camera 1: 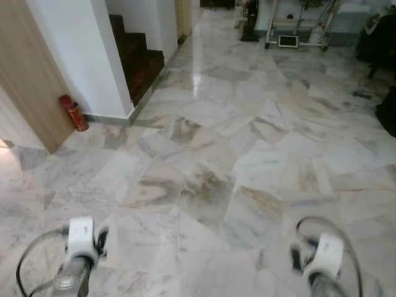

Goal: Move the pillow to the sofa from floor

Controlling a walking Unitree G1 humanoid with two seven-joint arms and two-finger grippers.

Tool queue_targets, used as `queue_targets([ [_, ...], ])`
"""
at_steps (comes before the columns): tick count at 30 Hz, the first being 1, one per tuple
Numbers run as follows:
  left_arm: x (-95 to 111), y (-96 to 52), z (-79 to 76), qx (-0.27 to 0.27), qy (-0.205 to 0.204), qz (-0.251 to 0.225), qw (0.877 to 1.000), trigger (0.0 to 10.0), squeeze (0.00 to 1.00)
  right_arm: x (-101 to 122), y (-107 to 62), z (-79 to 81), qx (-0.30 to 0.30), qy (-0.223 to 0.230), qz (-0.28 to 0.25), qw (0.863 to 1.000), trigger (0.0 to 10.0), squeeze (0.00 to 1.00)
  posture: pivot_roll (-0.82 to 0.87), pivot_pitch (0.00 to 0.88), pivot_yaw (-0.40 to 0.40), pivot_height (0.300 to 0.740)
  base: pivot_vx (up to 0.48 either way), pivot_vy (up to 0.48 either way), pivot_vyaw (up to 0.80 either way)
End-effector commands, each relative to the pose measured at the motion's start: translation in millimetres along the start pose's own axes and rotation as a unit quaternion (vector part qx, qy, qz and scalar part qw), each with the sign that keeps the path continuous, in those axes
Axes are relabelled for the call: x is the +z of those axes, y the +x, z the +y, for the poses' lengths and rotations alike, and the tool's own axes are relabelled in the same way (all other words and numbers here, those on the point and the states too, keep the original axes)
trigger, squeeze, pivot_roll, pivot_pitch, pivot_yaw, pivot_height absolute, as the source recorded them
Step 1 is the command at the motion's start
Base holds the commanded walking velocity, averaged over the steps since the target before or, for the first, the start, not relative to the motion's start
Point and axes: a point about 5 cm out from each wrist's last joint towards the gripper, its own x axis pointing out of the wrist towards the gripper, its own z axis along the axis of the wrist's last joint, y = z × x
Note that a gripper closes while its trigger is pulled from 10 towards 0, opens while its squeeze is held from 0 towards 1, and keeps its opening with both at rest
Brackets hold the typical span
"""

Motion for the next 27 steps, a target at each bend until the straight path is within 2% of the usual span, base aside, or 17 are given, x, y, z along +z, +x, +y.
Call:
queue_targets([
  [1, -26, -5.0, -5.8, -0.008, 0.003, 0.071, 0.997, 10.0, 0.0, -13, -0.9, 4.6, 0.014, -0.034, 0.034, 0.999, 10.0, 0.0, -0.04, 0.0, 0.04, 0.74, 0.0, 0.0, 0.0],
  [2, -33, -6.5, -7.7, -0.008, 0.005, 0.087, 0.996, 10.0, 0.0, -16, -1.3, 4.5, 0.013, -0.036, 0.043, 0.998, 10.0, 0.0, -0.04, 0.0, 0.04, 0.74, 0.0, 0.0, 0.0],
  [3, -48, -11.5, -10.4, 0.001, 0.002, 0.116, 0.993, 10.0, 0.0, -21, -1.6, 6.3, 0.01, -0.013, 0.053, 0.998, 10.0, 0.0, -0.06, 0.0, 0.051, 0.74, 0.0, 0.0, 0.0],
  [5, -55, -14.3, -12.0, 0.007, -0.007, 0.13, 0.991, 10.0, 0.0, -23, -1.7, 7.9, 0.009, 0.004, 0.056, 0.998, 10.0, 0.0, -0.06, 0.0, 0.051, 0.74, 0.0, 0.0, 0.0],
  [6, -58, -15.5, -13.5, 0.011, -0.023, 0.131, 0.991, 10.0, 0.0, -24, -1.6, 9.6, 0.013, 0.009, 0.055, 0.998, 10.0, 0.0, -0.06, 0.0, 0.047, 0.74, 0.0, 0.0, 0.0],
  [12, -74, -23.2, -15.8, 0.017, -0.045, 0.155, 0.987, 10.0, 0.0, -28, -2.0, 14.6, 0.029, -0.013, 0.07, 0.997, 10.0, 0.0, -0.05, 0.0, 0.041, 0.74, 0.0, 0.0, 0.0],
  [17, -74, -23.2, -16.6, 0.012, -0.039, 0.156, 0.987, 10.0, 0.0, -25, -1.2, 13.9, 0.027, -0.016, 0.069, 0.997, 10.0, 0.0, -0.04, 0.0, 0.039, 0.74, 0.0, 0.0, 0.0],
  [20, -70, -20.9, -15.4, 0.017, -0.04, 0.148, 0.988, 10.0, 0.0, -26, -1.7, 14.3, 0.036, -0.039, 0.068, 0.996, 10.0, 0.0, -0.03, 0.0, 0.03, 0.74, 0.0, 0.0, 0.0],
  [27, -72, -22.6, -9.9, 0.02, -0.041, 0.152, 0.987, 10.0, 0.0, -28, -2.3, 14.3, 0.036, -0.038, 0.069, 0.996, 10.0, 0.0, -0.04, 0.0, 0.04, 0.74, 0.0, 0.0, 0.8],
])
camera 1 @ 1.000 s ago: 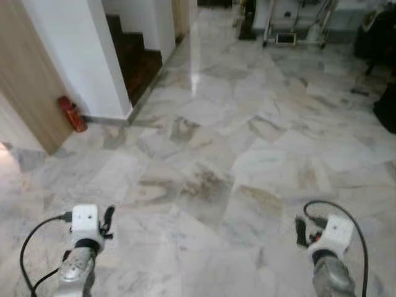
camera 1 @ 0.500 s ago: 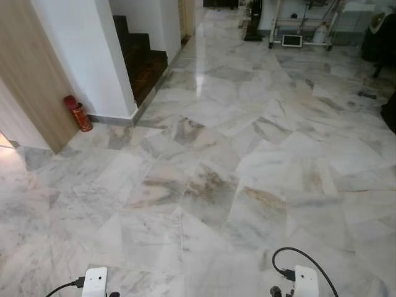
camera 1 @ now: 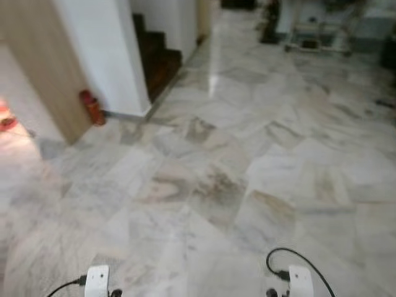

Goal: Move the pillow to the sofa from floor

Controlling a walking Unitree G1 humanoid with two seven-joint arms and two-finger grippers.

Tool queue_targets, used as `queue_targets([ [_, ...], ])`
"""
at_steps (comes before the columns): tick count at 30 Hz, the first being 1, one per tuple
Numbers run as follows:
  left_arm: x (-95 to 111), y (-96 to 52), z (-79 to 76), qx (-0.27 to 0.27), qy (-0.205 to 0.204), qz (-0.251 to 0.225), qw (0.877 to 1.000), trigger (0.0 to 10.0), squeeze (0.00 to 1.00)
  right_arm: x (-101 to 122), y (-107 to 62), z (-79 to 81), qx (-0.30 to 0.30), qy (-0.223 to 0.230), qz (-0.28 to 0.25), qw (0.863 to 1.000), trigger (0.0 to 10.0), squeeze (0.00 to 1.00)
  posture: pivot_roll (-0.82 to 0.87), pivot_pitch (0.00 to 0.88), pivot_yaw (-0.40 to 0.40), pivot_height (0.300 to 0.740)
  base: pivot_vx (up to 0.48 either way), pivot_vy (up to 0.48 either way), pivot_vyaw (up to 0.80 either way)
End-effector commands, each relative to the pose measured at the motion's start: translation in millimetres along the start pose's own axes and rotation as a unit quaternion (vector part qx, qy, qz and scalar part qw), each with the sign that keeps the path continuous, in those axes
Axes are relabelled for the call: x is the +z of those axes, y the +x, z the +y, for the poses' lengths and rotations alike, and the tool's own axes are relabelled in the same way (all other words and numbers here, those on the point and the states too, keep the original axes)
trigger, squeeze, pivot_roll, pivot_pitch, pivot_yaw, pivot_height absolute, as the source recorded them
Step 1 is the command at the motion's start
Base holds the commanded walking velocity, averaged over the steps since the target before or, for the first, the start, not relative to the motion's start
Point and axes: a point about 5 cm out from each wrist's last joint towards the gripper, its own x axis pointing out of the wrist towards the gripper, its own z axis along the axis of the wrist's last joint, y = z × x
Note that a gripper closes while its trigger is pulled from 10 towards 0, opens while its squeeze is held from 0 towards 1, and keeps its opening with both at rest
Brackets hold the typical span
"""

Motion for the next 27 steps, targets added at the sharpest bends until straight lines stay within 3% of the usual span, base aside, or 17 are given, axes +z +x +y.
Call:
queue_targets([
  [1, -9, -2.7, 9.2, 0.008, 0.002, 0.015, 1.0, 10.0, 0.0, -1, 0.1, 2.6, 0.004, -0.002, -0.001, 1.0, 10.0, 0.0, -0.04, 0.0, 0.04, 0.74, 0.0, 0.0, 0.8],
  [15, -32, -12.8, 36.8, 0.027, -0.011, 0.041, 0.999, 10.0, 0.0, 2, 0.5, 3.1, 0.009, -0.019, -0.001, 1.0, 10.0, 0.0, -0.03, 0.0, 0.027, 0.74, 0.0, 0.0, 0.8],
  [16, -21, -12.4, 51.3, 0.036, -0.012, 0.034, 0.999, 10.0, 0.0, 2, 0.6, 3.7, 0.01, -0.021, -0.002, 1.0, 10.0, 0.0, -0.03, 0.0, 0.028, 0.74, 0.0, 0.0, 0.8],
  [17, -18, -12.4, 55.7, 0.039, -0.012, 0.032, 0.999, 10.0, 0.0, 2, 0.6, 3.9, 0.011, -0.022, -0.002, 1.0, 10.0, 0.0, -0.03, 0.0, 0.028, 0.74, 0.0, 0.0, 0.8],
  [23, -14, -14.9, 69.7, 0.045, -0.007, 0.031, 0.998, 10.0, 0.0, 2, 0.5, 4.7, 0.012, -0.018, -0.006, 1.0, 10.0, 0.0, -0.03, 0.0, 0.03, 0.74, 0.0, 0.0, 0.8],
  [27, -15, -12.5, 58.1, 0.037, -0.007, 0.029, 0.999, 10.0, 0.0, 0, 0.2, 4.2, 0.012, -0.02, -0.003, 1.0, 10.0, 0.0, -0.03, 0.0, 0.027, 0.74, 0.0, 0.0, 0.8],
])
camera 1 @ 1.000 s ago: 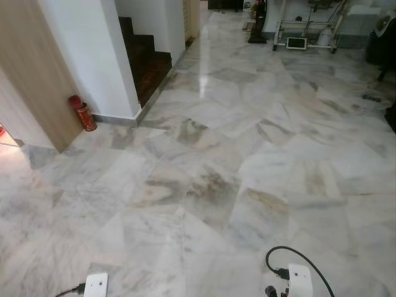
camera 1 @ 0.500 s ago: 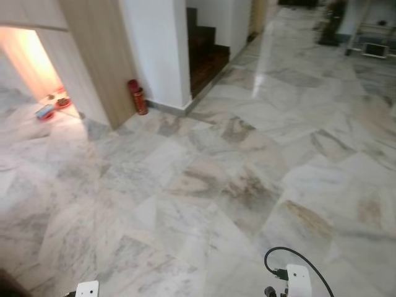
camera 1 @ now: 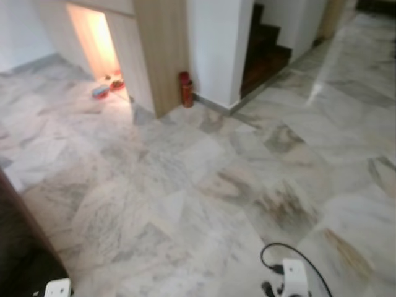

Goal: Move the pillow to the sofa from floor

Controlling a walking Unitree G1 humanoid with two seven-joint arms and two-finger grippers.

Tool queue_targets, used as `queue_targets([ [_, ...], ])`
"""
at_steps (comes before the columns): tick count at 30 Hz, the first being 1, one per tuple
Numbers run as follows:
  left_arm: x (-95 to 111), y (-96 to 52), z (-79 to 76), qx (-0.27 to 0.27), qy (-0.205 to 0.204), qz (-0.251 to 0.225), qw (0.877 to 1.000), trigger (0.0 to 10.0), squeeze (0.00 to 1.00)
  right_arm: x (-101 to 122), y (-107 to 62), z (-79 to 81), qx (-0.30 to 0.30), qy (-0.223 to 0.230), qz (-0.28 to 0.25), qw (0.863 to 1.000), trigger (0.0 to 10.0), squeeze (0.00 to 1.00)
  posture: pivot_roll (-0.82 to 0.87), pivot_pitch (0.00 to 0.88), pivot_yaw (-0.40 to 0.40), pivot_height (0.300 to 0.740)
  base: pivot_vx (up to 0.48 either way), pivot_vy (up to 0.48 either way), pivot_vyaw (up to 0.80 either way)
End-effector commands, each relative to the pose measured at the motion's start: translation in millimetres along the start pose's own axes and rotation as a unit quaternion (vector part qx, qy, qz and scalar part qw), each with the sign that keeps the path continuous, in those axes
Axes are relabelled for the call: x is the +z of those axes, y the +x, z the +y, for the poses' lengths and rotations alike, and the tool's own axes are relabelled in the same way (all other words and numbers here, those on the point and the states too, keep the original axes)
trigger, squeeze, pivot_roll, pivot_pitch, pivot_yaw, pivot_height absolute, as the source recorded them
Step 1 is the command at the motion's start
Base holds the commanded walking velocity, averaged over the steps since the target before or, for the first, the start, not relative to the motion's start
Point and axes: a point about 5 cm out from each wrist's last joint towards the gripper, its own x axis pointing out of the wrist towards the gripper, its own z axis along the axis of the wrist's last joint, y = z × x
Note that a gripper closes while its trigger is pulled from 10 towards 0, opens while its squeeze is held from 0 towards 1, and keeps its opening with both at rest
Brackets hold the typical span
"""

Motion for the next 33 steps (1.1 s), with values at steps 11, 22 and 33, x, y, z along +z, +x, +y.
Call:
queue_targets([
  [11, -8.6, -1.1, -3.4, -0.008, 0.018, 0.015, 1.0, 10.0, 0.0, -3.2, -0.7, -2.8, -0.004, -0.001, 0.006, 1.0, 10.0, 0.0, -0.03, 0.0, 0.025, 0.74, 0.0, 0.0, 0.8],
  [22, -7.6, -0.7, -3.5, -0.005, 0.019, 0.018, 1.0, 10.0, 0.0, -1.6, -0.2, -1.2, -0.005, 0.002, 0.003, 1.0, 10.0, 0.0, -0.03, 0.0, 0.026, 0.74, 0.0, 0.0, 0.8],
  [33, -5.6, 0.1, -5.6, -0.007, 0.018, 0.016, 1.0, 10.0, 0.0, -1.1, -0.1, -0.8, -0.006, 0.003, 0.004, 1.0, 10.0, 0.0, -0.03, 0.0, 0.023, 0.74, 0.0, 0.0, 0.8],
])
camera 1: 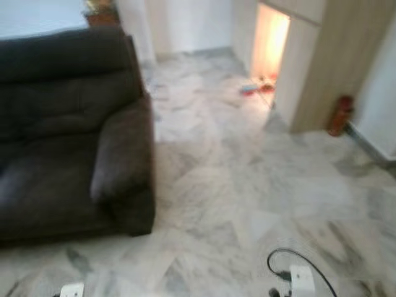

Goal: Move the pillow to the sofa from floor

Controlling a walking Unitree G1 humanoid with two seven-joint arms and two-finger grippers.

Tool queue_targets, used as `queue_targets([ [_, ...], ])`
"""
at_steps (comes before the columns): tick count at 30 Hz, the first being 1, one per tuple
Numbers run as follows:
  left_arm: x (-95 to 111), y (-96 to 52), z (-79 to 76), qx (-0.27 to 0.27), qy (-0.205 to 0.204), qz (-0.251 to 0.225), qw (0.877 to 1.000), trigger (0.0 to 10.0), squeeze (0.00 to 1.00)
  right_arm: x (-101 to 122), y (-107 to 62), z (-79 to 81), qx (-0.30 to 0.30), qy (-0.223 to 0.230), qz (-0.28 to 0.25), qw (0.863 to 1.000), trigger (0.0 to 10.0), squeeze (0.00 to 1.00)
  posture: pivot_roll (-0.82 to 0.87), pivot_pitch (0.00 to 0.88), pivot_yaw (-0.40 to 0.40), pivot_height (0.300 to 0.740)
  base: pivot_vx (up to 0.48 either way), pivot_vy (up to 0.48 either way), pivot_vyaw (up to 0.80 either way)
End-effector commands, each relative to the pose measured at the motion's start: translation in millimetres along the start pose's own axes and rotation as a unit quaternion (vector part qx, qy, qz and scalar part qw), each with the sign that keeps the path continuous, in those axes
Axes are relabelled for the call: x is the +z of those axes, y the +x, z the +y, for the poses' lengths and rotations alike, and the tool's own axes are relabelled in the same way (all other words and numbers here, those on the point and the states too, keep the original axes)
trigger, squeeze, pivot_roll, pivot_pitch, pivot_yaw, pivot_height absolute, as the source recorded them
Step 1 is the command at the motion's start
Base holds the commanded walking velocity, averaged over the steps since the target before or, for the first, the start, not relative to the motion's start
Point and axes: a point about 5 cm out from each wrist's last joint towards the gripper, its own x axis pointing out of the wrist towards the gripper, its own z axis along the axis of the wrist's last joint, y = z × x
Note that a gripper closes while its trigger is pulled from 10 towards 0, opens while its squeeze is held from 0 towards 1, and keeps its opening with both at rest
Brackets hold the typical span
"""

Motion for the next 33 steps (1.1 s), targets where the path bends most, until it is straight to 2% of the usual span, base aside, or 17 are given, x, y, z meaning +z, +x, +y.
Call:
queue_targets([
  [1, -6.8, -1.8, 4.2, 0.005, 0.002, 0.013, 1.0, 10.0, 0.0, 1.6, 1.0, 7.3, 0.008, -0.001, -0.001, 1.0, 10.0, 0.0, -0.03, 0.0, 0.022, 0.74, 0.0, 0.0, 0.8],
  [12, -6.8, -1.5, 2.5, 0.003, 0.0, 0.012, 1.0, 10.0, 0.0, 0.5, 0.9, 6.6, 0.007, 0.01, 0.001, 1.0, 10.0, 0.0, -0.02, 0.0, 0.018, 0.74, 0.0, 0.0, 0.78],
  [15, -6.8, -1.5, 2.2, 0.003, 0.002, 0.012, 1.0, 10.0, 0.0, -0.4, 0.8, 7.6, 0.012, 0.026, 0.001, 1.0, 10.0, 0.0, -0.02, 0.0, 0.019, 0.74, 0.0, 0.0, 0.0],
  [23, -6.4, -1.3, 1.2, -0.002, 0.009, 0.013, 1.0, 10.0, 0.0, -1.1, 0.8, 8.5, 0.011, 0.025, 0.0, 1.0, 10.0, 0.0, -0.03, 0.0, 0.027, 0.74, 0.0, 0.0, 0.0],
  [27, -6.2, -1.3, 1.8, -0.001, 0.007, 0.014, 1.0, 10.0, 0.0, -1.4, 0.7, 9.8, 0.012, 0.04, -0.003, 0.999, 10.0, 0.0, -0.03, 0.0, 0.033, 0.74, 0.0, 0.0, 0.0],
  [33, -6.8, -1.2, 1.6, 0.0, 0.015, 0.019, 1.0, 10.0, 0.0, -1.3, 0.8, 9.5, 0.012, 0.039, -0.003, 0.999, 10.0, 0.0, -0.03, 0.0, 0.03, 0.74, 0.0, 0.277, 0.0],
])
